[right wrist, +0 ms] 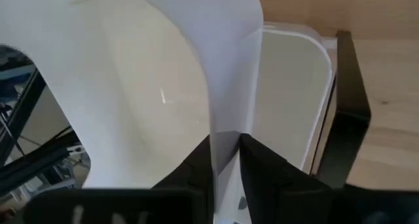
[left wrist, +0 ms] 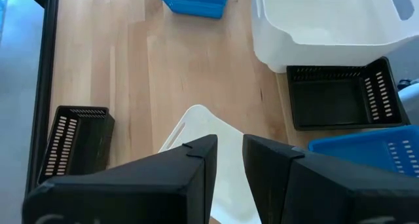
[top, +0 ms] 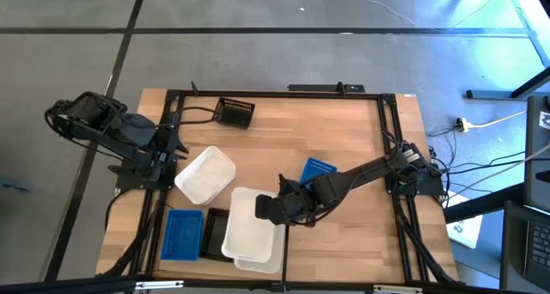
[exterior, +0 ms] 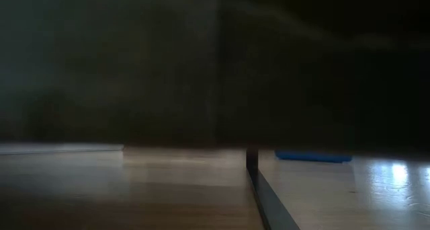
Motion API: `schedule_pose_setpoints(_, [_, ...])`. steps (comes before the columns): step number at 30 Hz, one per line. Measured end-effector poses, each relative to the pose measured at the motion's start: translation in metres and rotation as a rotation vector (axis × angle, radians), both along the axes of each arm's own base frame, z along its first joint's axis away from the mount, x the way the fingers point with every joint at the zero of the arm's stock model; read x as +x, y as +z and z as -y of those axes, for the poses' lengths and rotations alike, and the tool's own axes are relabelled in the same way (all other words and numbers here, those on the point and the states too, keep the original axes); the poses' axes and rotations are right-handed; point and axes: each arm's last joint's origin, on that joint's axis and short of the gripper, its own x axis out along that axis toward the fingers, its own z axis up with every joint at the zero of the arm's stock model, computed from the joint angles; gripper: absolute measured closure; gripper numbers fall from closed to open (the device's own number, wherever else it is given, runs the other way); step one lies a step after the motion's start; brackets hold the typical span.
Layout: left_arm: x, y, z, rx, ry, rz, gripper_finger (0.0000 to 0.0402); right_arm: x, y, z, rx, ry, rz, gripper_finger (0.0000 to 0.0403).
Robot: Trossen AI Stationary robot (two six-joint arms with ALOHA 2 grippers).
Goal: Stack baskets on shelf by color
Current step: Stack the bottom white bin on top of the white bin on the shelf
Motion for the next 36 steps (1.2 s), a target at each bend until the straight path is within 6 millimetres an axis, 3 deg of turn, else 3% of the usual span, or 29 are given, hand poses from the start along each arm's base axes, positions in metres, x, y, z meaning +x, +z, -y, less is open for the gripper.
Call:
schedule_pose_setpoints(30, [-0.001,-0.002,-0.001,0.014,-0.006,-0.022,0.0336,0.002,0.001,0.005,0.099,0.113,-0.038,0.0356])
schedule_pose_setpoints(36, [-0.002,-0.002,-0.001,0.025,-0.018,-0.023,0.0336,-0.003,0.015,0.008,0.082,0.106,-0.06,0.0356])
